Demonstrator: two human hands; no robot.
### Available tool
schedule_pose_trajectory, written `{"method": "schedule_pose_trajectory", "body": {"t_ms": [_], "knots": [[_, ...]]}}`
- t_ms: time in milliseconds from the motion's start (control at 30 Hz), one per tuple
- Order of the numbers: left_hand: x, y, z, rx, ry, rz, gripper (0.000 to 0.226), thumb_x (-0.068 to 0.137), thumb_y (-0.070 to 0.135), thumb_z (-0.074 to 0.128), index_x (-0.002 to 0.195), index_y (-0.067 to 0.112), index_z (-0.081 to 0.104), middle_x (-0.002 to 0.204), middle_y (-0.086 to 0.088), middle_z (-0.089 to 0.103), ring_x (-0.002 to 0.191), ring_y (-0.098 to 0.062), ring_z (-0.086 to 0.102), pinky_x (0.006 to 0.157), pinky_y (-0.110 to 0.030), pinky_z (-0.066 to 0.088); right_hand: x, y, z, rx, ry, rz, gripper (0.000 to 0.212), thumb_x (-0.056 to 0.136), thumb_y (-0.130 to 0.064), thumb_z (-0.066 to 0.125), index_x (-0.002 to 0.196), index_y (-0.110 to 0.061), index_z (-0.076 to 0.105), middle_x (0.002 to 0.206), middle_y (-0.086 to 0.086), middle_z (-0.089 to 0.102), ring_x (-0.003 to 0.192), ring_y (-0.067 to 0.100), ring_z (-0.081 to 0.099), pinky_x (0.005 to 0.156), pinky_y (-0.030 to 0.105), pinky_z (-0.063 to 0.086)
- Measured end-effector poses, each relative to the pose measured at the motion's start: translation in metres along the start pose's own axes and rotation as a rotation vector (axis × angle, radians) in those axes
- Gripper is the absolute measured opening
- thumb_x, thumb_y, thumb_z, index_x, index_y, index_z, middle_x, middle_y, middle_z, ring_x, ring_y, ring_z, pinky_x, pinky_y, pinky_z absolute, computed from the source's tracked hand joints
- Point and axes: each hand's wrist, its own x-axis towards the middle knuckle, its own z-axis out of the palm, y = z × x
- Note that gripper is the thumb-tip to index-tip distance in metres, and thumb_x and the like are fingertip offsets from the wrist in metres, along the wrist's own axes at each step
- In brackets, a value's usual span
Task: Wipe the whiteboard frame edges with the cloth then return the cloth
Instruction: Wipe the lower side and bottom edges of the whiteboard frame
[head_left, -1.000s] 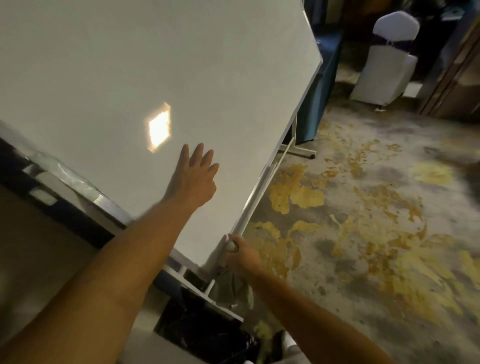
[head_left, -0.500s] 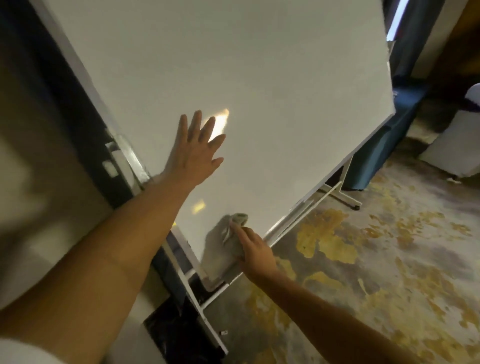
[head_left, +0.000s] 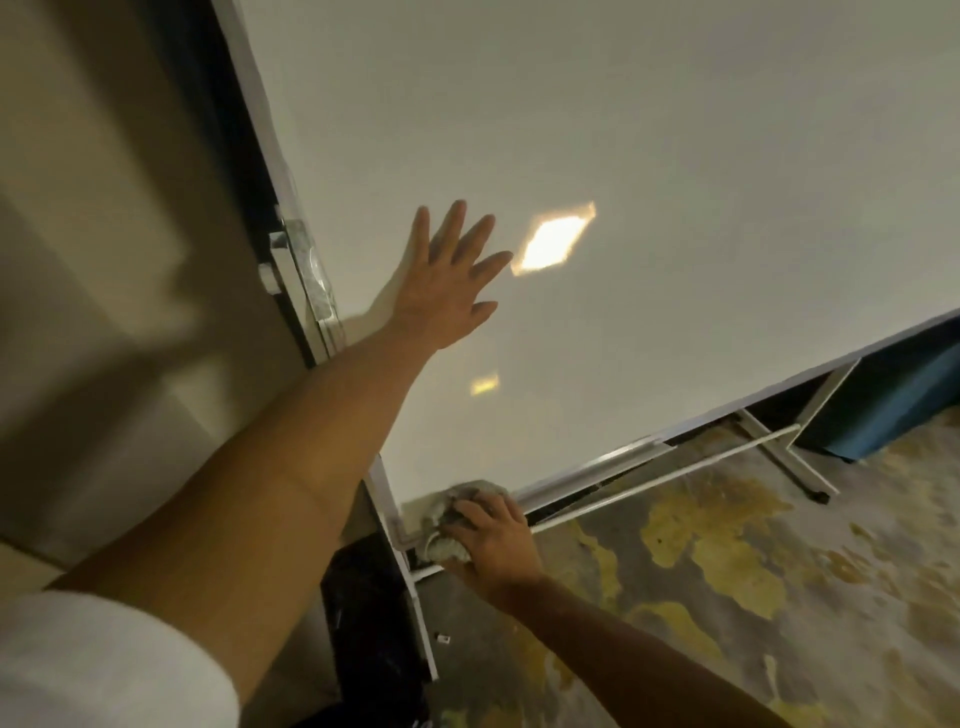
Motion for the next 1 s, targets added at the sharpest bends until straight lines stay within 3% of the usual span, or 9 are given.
{"method": "schedule_pose_trajectory", "body": {"t_ms": [167,367,533,700,900,1000], "knots": [[0.0,0.003,0.003,-0.018,0.001,0.006,0.076,0.105,0.071,0.022,0.169,0.031,0.011,0.179,-0.012,-0.001,0.162,-0.048,0.001,0.125,-0.073,0.015,0.003,-0.005,0.009,0.024,-0.031,0.106,0.063,0.095,-0.073,0.028,0.106,-0.033,0.075,0.117,-0.009,0.064,0.12,0.024,0.053,0.106,0.049,0.039],[0.002,0.004,0.01,-0.071,0.055,0.009,0.077,0.104,0.069,0.02,0.169,0.029,0.009,0.178,-0.012,0.002,0.162,-0.049,0.006,0.124,-0.075,0.017,0.018,-0.011,0.013,0.036,-0.041,0.211,0.067,0.1,-0.066,0.023,0.104,-0.027,0.077,0.109,-0.011,0.068,0.119,0.021,0.051,0.105,0.048,0.038],[0.004,-0.003,0.017,-0.086,0.077,0.012,0.076,0.104,0.069,0.01,0.169,0.031,0.006,0.179,-0.011,0.002,0.162,-0.047,0.007,0.125,-0.075,0.014,0.027,-0.004,0.017,0.033,-0.078,0.144,0.058,0.099,-0.062,0.033,0.104,-0.026,0.078,0.11,-0.01,0.069,0.121,0.021,0.05,0.107,0.045,0.034],[0.009,0.0,0.018,-0.054,0.067,0.001,0.076,0.103,0.067,-0.006,0.17,0.032,0.003,0.179,-0.009,0.0,0.163,-0.046,0.007,0.125,-0.073,0.009,0.028,0.01,0.02,0.053,0.013,0.123,0.048,0.099,-0.058,0.042,0.095,-0.027,0.079,0.097,-0.01,0.069,0.109,0.02,0.056,0.098,0.044,0.044],[0.011,0.007,0.019,-0.106,0.091,0.001,0.073,0.106,0.067,0.004,0.17,0.032,0.003,0.179,-0.008,0.002,0.163,-0.045,0.008,0.125,-0.073,0.018,0.023,0.025,0.019,0.078,0.01,0.132,0.051,0.1,-0.057,0.038,0.094,-0.026,0.078,0.097,-0.011,0.068,0.105,0.017,0.054,0.098,0.04,0.042],[0.011,0.007,0.019,-0.131,0.102,0.006,0.072,0.107,0.066,0.012,0.17,0.032,0.003,0.179,-0.009,0.004,0.162,-0.046,0.01,0.123,-0.074,0.021,0.018,0.037,0.014,0.119,0.096,0.133,0.04,0.097,-0.052,0.051,0.086,-0.023,0.076,0.093,-0.008,0.067,0.098,0.019,0.057,0.091,0.042,0.049]]}}
